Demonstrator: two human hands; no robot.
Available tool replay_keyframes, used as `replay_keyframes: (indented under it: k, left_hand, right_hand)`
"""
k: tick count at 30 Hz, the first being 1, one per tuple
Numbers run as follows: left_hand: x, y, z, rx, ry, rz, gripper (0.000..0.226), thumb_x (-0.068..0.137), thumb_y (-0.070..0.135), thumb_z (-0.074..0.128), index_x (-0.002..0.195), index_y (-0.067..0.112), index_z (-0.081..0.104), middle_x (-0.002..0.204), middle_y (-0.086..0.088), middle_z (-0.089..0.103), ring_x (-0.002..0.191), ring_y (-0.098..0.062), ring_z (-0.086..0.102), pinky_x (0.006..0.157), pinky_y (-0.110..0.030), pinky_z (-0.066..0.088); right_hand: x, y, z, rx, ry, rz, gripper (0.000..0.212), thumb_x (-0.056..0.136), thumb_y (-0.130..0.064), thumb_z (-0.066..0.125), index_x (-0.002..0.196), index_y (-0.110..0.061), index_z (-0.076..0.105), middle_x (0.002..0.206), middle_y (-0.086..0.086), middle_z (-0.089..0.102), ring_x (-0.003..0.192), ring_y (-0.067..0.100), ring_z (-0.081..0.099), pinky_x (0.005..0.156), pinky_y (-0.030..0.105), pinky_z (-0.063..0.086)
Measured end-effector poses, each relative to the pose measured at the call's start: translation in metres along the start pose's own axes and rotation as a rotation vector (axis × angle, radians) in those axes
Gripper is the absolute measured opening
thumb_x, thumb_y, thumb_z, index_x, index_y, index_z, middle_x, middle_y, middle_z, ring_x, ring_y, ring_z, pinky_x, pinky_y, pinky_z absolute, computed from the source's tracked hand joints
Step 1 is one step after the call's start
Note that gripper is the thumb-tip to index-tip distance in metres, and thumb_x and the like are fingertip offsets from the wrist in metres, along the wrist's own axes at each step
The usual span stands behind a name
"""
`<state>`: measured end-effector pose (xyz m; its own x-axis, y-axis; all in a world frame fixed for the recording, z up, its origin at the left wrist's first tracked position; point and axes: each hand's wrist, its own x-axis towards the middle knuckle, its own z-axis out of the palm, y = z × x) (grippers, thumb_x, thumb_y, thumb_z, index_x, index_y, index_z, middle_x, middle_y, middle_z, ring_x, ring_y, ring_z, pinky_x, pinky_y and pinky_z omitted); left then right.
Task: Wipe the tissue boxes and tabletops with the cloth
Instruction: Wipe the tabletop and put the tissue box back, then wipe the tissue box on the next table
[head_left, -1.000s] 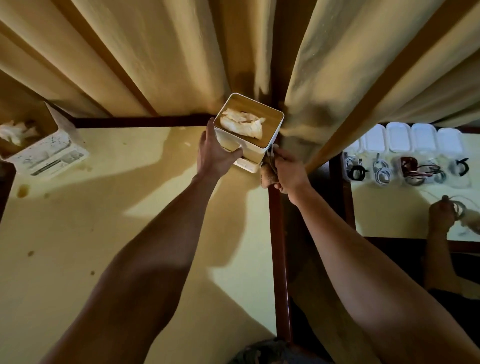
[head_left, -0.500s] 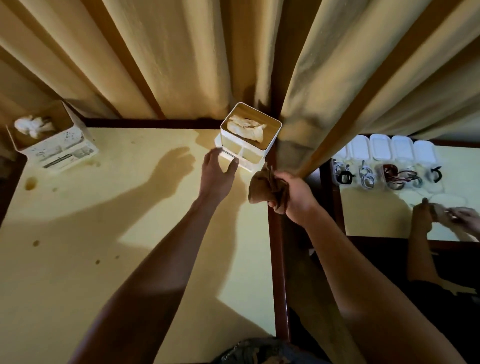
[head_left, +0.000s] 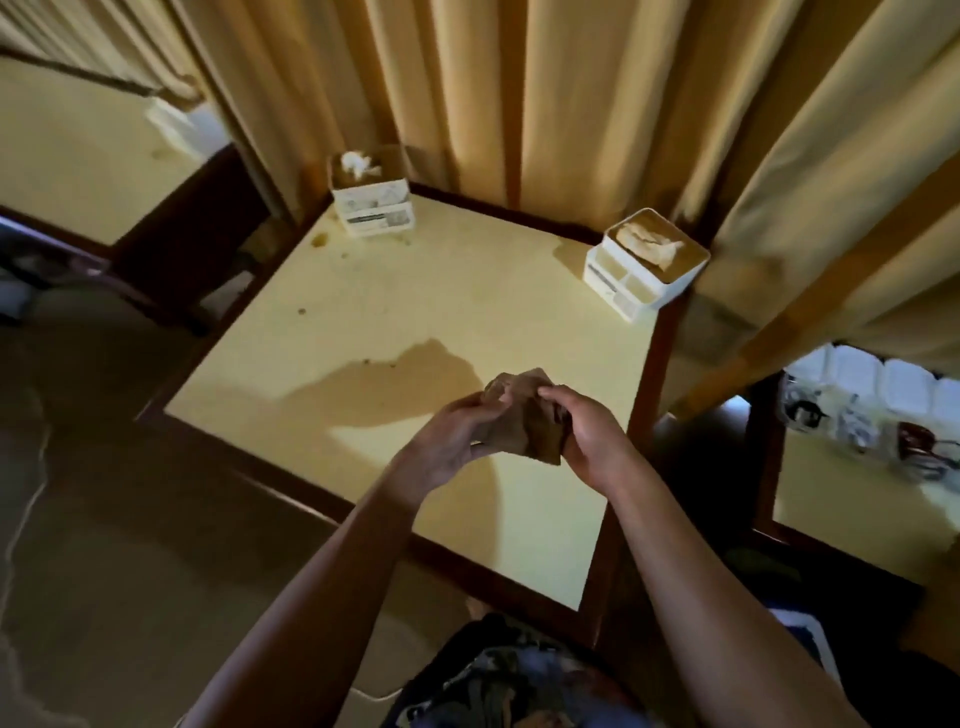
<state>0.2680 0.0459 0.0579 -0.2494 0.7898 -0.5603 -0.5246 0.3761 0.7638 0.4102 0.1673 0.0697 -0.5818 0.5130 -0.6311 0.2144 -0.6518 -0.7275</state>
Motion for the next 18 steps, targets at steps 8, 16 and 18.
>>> replay_keyframes:
  k: [8, 16, 18]
  left_hand:
    - [-0.121, -0.041, -0.07, 0.017, 0.266, 0.157, 0.033, 0.097, 0.019, 0.071, 0.129, 0.009, 0.067, 0.121, -0.019, 0.072, 0.11, -0.035, 0.071, 0.086, -0.043, 0.06]
    - [-0.206, -0.045, -0.169, -0.069, 0.476, 0.17, 0.035, 0.098, 0.019, 0.07, 0.133, 0.023, 0.069, 0.13, -0.015, 0.069, 0.12, -0.029, 0.067, 0.089, -0.04, 0.059]
    - [-0.225, -0.039, -0.204, -0.073, 0.502, 0.188, 0.038, 0.098, 0.02, 0.07, 0.136, 0.023, 0.067, 0.131, -0.015, 0.068, 0.12, -0.029, 0.067, 0.09, -0.04, 0.059]
  right_hand:
    - [-0.025, 0.076, 0.073, -0.103, -0.204, 0.031, 0.027, 0.104, -0.009, 0.051, 0.097, -0.011, 0.077, 0.103, 0.007, 0.078, 0.106, 0.022, 0.068, 0.095, 0.039, 0.052]
    - [-0.03, 0.117, 0.17, -0.228, -0.461, 0.118, 0.024, 0.103, -0.019, 0.058, 0.113, -0.007, 0.075, 0.12, 0.017, 0.075, 0.124, 0.033, 0.064, 0.103, 0.048, 0.056]
    - [-0.025, 0.119, 0.21, -0.249, -0.559, 0.127, 0.028, 0.103, -0.025, 0.059, 0.12, -0.007, 0.074, 0.125, 0.019, 0.072, 0.126, 0.033, 0.063, 0.111, 0.051, 0.05]
